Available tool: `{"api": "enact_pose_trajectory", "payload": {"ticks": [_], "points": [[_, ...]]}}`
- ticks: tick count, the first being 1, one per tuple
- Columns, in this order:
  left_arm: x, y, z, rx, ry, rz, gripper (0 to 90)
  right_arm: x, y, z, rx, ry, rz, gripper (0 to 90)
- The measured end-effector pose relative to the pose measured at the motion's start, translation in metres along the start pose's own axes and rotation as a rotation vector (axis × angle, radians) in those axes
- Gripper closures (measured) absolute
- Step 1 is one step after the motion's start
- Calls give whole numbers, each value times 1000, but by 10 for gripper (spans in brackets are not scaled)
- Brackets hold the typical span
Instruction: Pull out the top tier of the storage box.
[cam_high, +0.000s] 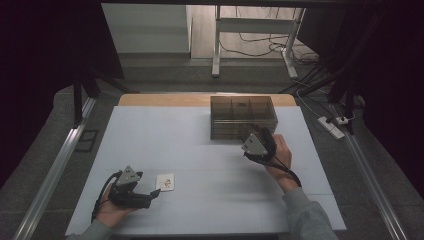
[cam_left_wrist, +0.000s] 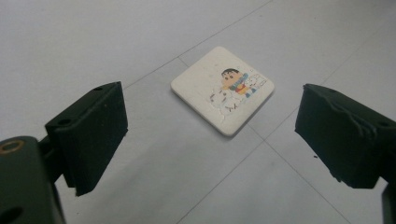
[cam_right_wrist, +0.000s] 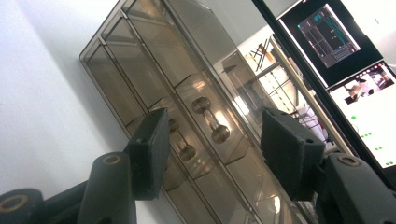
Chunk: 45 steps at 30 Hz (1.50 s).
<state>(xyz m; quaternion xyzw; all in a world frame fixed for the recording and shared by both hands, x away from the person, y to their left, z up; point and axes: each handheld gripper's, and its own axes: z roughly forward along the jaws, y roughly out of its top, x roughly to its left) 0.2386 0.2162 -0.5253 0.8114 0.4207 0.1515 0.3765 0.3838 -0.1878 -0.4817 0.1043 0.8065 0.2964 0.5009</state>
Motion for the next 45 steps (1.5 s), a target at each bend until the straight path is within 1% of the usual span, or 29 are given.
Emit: {"api": "enact_pose_trajectory", "payload": {"ticks": [1,2,9,15,18,24,28,29,31,34,38,43,45], "points": [[0,0,0,1,-1,1,94,0,0,1,3,-5,-1,428],[0,0,0,3,0,2,94,0,-1,2,10,1,-3,432],[0,0,1,4,-1,4,95,0,-4,8,25,0,-8,474],[0,0,1,6,2,5,96,0,-4,11,23,-7,-25,504],[0,0,1,6,2,5,96,0,-4,12,31,-4,-38,513],[0,0,0,5,3,5,97,-1,-5,15,26,-17,-43,546],[0,0,0,6,4,5,97,-1,-5,16,43,-19,-50,568],[0,0,0,5,3,5,97,0,-5,16,39,-25,-51,579],[0,0,0,4,3,4,97,-1,-5,17,45,-23,-58,591],[0,0,0,4,3,4,97,-1,-6,18,37,-30,-56,599],[0,0,0,5,5,6,97,-1,-6,19,46,-25,-63,617],[1,0,0,5,4,4,97,-1,-6,20,44,-27,-68,643],[1,0,0,4,4,4,97,0,-6,20,44,-36,-69,653]]}}
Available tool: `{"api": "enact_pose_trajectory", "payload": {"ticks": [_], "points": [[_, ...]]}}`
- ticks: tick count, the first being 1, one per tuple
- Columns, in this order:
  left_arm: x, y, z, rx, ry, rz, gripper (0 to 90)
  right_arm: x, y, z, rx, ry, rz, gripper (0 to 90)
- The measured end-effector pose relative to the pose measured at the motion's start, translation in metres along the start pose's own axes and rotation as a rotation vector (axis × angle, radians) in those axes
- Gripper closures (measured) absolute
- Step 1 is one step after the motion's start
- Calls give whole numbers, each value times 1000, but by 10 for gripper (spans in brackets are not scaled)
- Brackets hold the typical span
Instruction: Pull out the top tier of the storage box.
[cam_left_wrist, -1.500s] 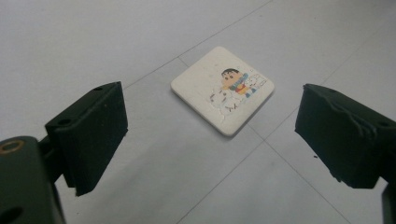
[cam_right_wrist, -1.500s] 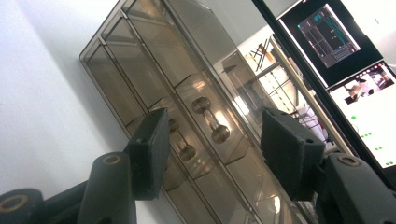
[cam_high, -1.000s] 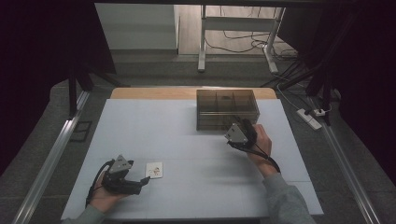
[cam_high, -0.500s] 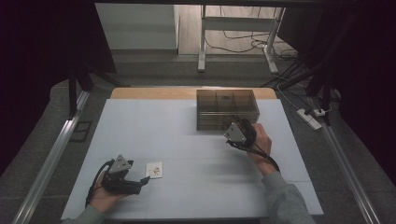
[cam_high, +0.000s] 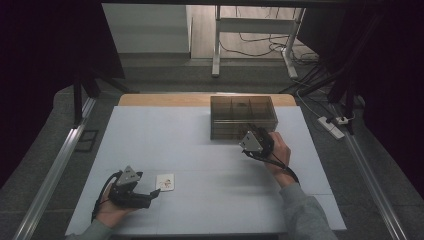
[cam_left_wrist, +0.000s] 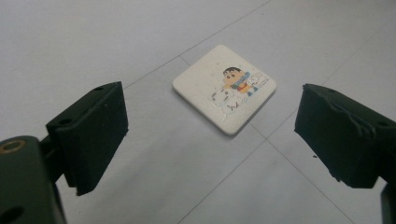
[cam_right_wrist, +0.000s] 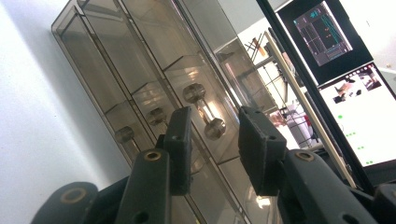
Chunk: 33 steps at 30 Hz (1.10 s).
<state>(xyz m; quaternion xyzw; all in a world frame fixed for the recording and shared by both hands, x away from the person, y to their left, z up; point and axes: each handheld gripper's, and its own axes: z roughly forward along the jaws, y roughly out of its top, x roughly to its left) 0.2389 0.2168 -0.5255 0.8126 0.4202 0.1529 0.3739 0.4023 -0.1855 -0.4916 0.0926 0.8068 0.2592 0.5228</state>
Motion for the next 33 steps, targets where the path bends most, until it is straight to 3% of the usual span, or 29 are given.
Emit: {"api": "enact_pose_trajectory", "payload": {"ticks": [33], "points": [[0,0,0,1,2,1,98,0,-5,9,18,-17,-25,744]]}}
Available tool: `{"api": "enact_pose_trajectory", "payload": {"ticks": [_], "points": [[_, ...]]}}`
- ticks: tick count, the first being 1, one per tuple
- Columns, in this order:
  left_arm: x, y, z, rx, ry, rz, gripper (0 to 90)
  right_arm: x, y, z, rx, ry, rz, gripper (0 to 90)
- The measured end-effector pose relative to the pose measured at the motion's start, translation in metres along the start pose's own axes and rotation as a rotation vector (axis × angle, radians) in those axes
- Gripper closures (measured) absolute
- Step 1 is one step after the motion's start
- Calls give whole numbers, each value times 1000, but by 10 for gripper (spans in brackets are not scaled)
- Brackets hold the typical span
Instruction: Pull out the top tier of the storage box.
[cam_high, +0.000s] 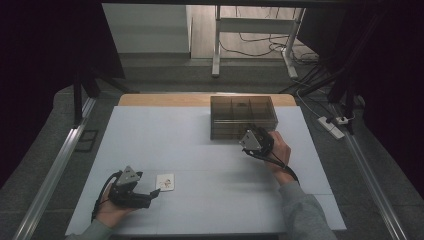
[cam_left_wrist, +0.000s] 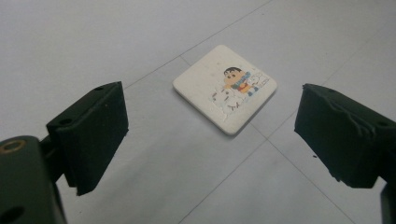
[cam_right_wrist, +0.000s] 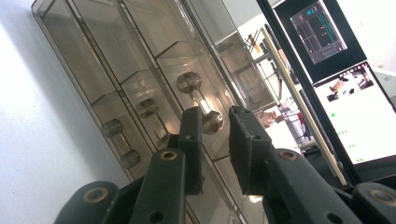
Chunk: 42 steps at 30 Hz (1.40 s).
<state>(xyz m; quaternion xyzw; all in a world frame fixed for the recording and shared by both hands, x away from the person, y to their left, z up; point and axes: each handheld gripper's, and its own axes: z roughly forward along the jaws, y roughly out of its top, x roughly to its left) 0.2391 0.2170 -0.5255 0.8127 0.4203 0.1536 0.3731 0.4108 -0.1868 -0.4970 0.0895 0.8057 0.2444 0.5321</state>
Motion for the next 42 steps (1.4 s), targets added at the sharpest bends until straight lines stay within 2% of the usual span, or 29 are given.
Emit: {"api": "enact_pose_trajectory", "payload": {"ticks": [12,19,23,29,40,42], "points": [[0,0,0,-2,1,-2,99,3,2,3,-1,-6,-41,751],[0,0,0,-1,1,-1,99,2,0,4,17,4,-37,761],[0,0,0,-1,1,-1,99,4,0,6,10,-16,-50,769],[0,0,0,0,3,-2,99,3,0,5,16,-10,-63,772],[0,0,0,0,3,-2,99,6,0,6,13,-36,-91,786],[0,0,0,1,3,-1,99,6,1,5,20,-30,-111,787]]}}
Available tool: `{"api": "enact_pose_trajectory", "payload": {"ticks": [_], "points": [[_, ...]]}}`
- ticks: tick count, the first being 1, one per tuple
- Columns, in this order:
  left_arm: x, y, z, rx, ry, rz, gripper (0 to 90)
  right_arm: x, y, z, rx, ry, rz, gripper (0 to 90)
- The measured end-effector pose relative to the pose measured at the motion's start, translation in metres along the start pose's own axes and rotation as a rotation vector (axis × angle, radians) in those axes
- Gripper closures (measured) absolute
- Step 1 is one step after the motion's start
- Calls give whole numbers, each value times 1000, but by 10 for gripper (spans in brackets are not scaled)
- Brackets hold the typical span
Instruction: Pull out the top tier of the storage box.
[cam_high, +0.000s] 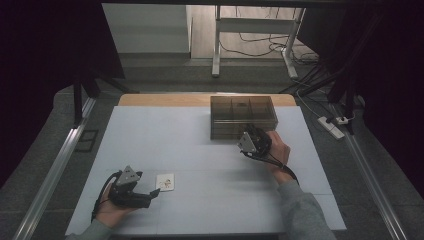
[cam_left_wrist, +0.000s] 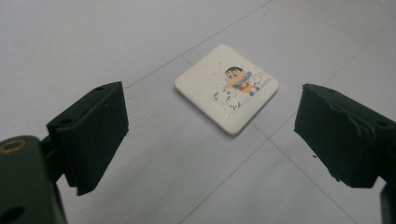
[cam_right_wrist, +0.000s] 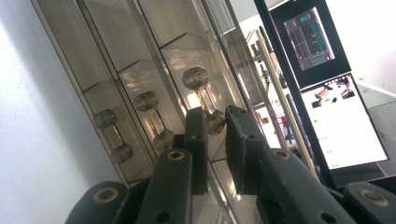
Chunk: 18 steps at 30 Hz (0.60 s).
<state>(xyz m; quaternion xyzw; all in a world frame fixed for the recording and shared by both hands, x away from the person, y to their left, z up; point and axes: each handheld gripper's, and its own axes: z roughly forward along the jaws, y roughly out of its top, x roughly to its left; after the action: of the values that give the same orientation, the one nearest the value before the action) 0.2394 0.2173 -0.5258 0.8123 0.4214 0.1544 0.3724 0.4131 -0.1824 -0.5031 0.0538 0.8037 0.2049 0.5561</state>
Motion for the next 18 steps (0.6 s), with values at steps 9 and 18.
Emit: {"api": "enact_pose_trajectory", "payload": {"ticks": [9,18], "points": [[0,0,0,0,0,0,99,3,0,0,-3,-23,-10,793],[1,0,-1,-2,1,-1,99,5,0,0,-6,-40,-37,796]]}}
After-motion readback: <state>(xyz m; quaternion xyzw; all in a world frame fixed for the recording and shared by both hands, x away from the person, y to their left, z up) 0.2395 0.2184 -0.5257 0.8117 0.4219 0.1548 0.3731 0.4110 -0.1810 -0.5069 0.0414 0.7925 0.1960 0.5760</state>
